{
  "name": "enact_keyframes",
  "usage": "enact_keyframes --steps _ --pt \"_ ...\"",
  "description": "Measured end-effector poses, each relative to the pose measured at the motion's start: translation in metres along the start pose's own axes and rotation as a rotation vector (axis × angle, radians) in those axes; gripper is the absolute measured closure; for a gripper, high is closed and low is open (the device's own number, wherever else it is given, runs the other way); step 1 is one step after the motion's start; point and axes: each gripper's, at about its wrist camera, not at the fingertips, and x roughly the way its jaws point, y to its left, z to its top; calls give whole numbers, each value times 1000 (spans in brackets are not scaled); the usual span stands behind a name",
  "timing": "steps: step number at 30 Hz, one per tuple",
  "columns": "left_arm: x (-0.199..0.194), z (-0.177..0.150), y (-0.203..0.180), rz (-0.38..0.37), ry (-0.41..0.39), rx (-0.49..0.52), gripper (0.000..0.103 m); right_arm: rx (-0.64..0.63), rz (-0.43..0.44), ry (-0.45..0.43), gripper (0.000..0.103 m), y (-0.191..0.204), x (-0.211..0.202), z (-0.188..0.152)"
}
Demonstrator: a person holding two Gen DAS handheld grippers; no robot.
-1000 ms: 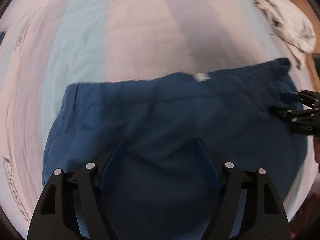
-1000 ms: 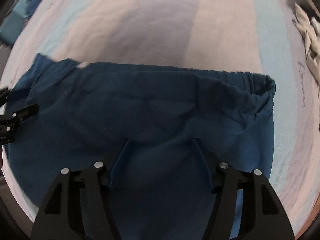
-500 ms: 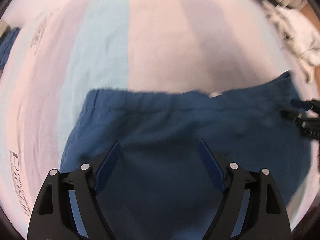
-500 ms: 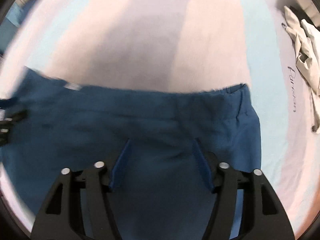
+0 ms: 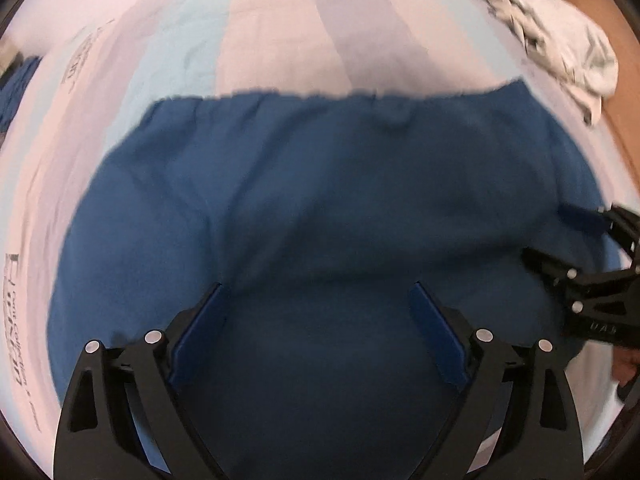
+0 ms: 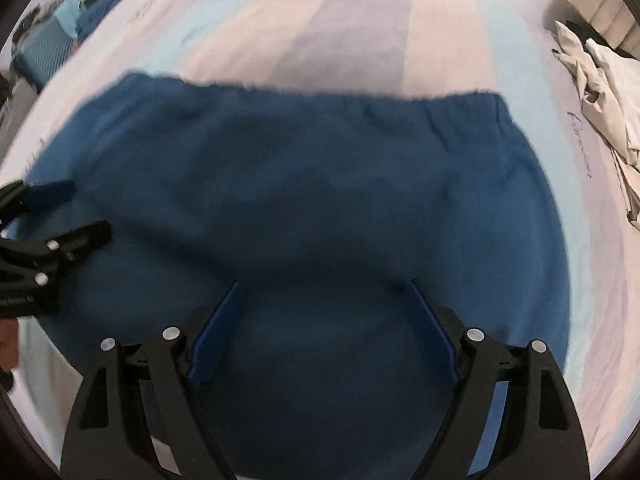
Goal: Fold large clothes
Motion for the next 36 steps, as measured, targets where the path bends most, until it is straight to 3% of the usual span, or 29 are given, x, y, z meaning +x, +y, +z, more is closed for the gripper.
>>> enact_keyframes --steps 3,11,14,19,23,32,36 --pt "12 -7 -1 23 9 54 12 -13 -4 15 22 -1 12 -2" --pt "31 -9 3 23 34 69 11 -6 -5 15 19 2 27 -4" --pt "11 -10 11 -23 -14 29 11 20 13 -43 19 7 -1 -18" --pt "-33 -25 17 -28 -109 20 8 -26 -4 -130 19 30 -49 -43" --pt "-55 -51 4 -43 -137 27 6 -25 -13 -127 15 37 -59 -63" --pt "-31 -79 -7 -19 -78 64 6 -8 -32 -55 8 29 -28 -90" --pt "-10 -84 -4 -13 -9 87 5 17 -8 -12 7 25 -10 -98"
